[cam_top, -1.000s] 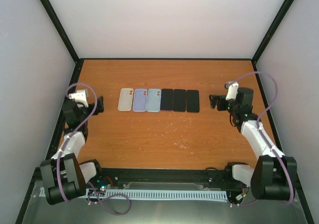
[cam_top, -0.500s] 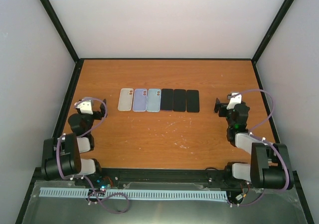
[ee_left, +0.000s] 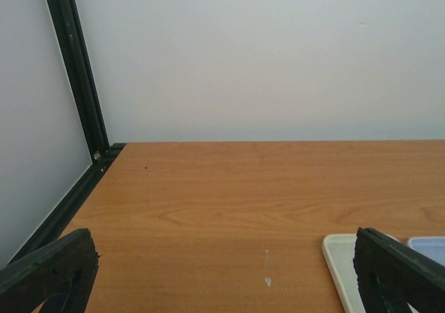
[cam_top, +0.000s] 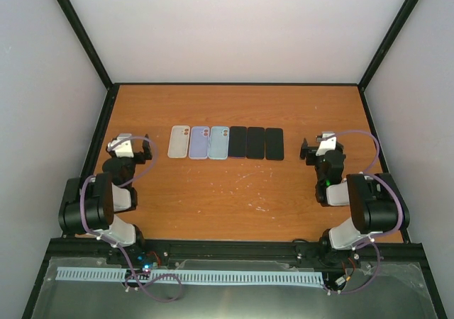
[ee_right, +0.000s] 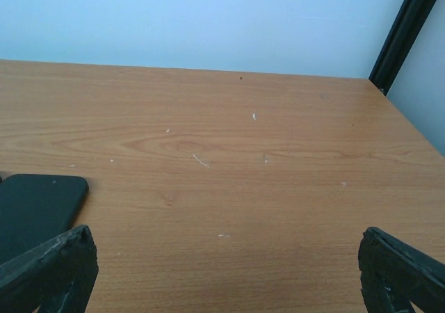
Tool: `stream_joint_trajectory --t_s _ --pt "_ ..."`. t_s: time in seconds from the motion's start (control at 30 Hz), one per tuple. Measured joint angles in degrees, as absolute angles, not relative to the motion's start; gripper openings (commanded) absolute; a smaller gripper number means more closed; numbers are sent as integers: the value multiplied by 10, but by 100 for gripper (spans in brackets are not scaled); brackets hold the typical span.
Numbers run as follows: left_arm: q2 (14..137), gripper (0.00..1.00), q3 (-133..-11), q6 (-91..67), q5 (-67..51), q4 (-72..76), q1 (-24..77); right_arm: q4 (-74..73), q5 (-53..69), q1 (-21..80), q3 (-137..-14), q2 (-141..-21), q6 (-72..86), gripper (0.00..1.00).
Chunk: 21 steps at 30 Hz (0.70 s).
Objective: Take the phone out of the phone case
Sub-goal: Reset both arms
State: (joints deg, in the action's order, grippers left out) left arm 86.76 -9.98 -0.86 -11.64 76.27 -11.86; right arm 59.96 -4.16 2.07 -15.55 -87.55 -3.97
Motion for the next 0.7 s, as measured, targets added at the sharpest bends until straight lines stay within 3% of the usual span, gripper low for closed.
stream_joint_trajectory --t_s 0.7 --pt "869 100 -122 -9 -119 726 -122 623 -10 9 -158 -880 -48 100"
